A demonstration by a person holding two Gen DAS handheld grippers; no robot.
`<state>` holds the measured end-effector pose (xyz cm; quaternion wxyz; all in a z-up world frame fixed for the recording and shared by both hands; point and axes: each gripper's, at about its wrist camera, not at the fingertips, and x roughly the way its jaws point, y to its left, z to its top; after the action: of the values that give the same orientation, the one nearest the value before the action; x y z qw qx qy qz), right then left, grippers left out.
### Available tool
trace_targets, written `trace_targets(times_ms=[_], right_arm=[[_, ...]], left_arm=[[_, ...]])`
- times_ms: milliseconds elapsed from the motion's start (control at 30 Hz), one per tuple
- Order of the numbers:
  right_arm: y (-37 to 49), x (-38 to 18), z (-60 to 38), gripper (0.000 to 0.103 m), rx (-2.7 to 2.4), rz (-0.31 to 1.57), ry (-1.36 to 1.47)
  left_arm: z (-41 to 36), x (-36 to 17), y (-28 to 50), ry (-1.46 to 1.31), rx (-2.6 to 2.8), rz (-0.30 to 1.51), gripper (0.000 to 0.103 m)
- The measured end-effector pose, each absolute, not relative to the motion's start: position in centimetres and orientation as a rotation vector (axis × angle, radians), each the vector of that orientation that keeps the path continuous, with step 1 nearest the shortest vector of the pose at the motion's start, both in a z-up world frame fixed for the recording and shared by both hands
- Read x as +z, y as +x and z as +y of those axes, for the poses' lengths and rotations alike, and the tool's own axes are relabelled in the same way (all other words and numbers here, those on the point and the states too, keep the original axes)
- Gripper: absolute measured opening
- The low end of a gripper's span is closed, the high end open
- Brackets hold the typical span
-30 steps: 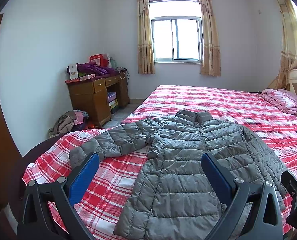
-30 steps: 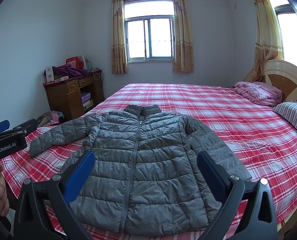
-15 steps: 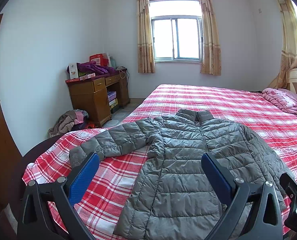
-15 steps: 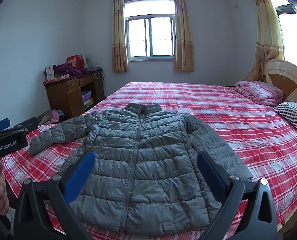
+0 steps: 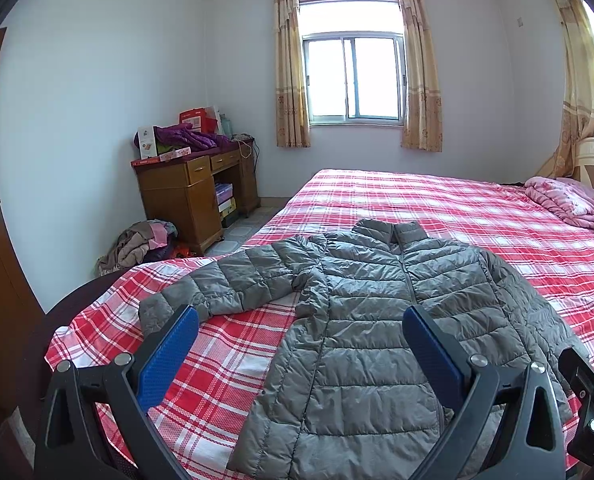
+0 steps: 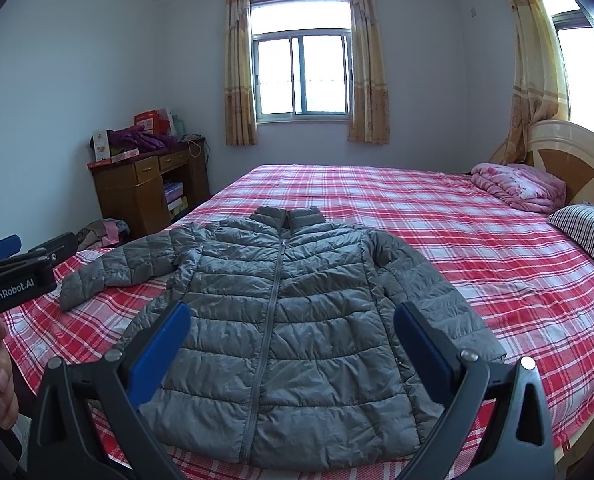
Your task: Fold large clothes
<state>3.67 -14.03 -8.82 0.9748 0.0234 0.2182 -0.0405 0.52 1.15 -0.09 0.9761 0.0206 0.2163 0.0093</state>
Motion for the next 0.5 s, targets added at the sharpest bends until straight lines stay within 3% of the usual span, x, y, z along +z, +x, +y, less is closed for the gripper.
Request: trace_targets(times_ms=[500], right_arm=[[3.84, -9.05, -13.99, 0.103, -0.079, 0.458, 0.049]], left_arm=[[1.04, -0.76, 1.04, 0.047, 0.022, 0.455, 0.102]])
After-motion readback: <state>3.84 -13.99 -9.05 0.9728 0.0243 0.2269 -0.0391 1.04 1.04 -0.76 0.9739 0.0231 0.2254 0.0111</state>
